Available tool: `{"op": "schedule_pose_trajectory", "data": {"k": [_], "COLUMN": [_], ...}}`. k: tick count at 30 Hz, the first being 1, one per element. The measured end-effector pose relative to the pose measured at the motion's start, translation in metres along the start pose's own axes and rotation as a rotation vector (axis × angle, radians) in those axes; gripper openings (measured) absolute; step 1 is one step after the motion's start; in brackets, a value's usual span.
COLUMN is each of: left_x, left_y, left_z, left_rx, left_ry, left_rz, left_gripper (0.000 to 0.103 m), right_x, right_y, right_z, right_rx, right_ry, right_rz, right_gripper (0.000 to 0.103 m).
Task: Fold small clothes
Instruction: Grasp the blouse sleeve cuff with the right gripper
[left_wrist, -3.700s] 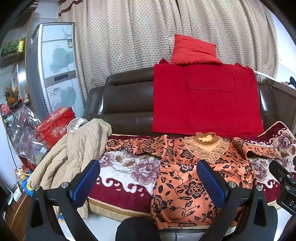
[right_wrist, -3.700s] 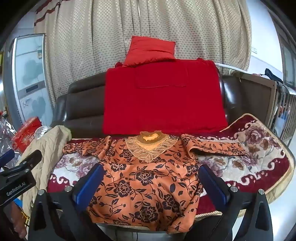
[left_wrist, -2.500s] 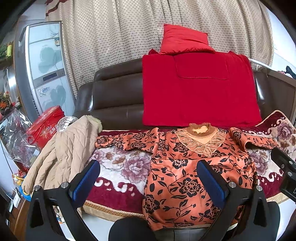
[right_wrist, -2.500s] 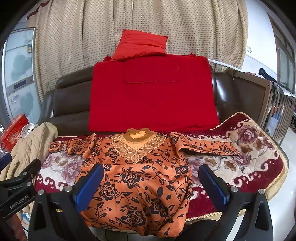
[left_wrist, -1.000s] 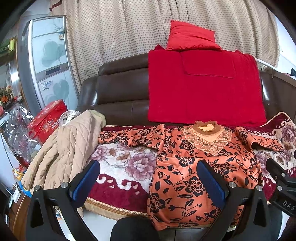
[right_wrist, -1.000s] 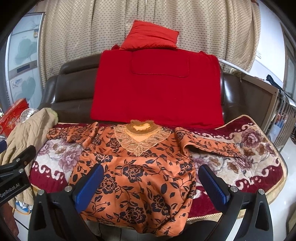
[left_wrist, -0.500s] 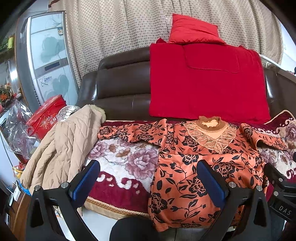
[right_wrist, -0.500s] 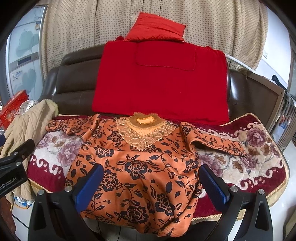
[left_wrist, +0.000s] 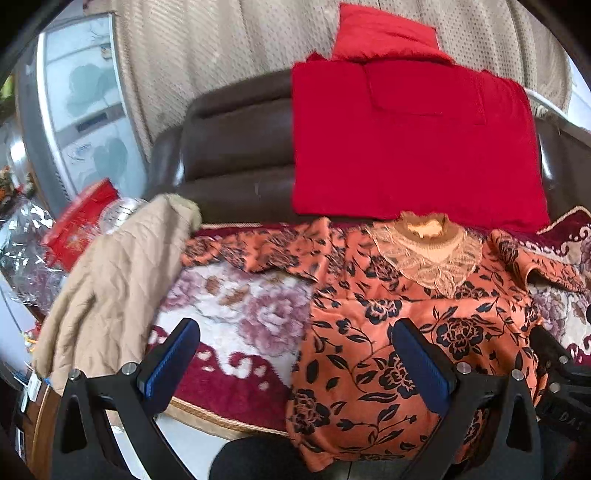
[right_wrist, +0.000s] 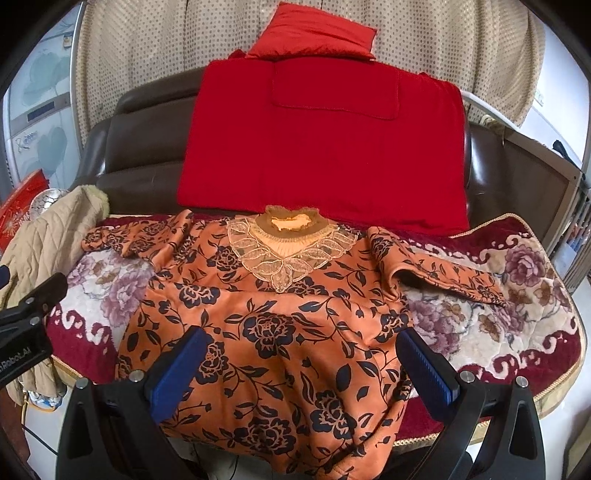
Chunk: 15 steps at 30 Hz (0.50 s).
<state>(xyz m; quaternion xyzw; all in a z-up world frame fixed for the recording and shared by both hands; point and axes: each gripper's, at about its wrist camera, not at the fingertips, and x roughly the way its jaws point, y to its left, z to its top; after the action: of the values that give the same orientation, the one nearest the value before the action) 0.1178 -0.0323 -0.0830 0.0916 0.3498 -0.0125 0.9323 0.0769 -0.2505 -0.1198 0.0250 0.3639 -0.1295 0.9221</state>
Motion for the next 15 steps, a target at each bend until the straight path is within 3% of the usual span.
{"op": "schedule_pose_trajectory", "data": {"k": [6,9,13,15], "left_x": [0.094,0.136,0.173,0.193], "left_y": [-0.043,-0.067,-0.092,-0.103], "left_z": [-0.016,-0.026,-0.033,-0.038], "left_rx": [0.096,0.144,0.184,0.213], "left_ry": [0.162,0.208,0.241,0.280], "left_rz": [-0.024,-0.022,-0.030,-0.031], "left_gripper": [0.103,0.103,0.103,0.103], "right_x": [0.052,0.091,0.150,0.173], "right_y": [-0.049,-0.100,-0.197,-0.243], "right_z": [0.004,0.005,0.001,-0.004], "right_rx": [0.120,0.229,0.413,0.525], "right_ry": [0.052,0.087,0.123,0.141], "right_rz": [0.048,-0.007,-0.175,-0.197], "right_gripper": [0.103,0.103,0.103,0.103]}}
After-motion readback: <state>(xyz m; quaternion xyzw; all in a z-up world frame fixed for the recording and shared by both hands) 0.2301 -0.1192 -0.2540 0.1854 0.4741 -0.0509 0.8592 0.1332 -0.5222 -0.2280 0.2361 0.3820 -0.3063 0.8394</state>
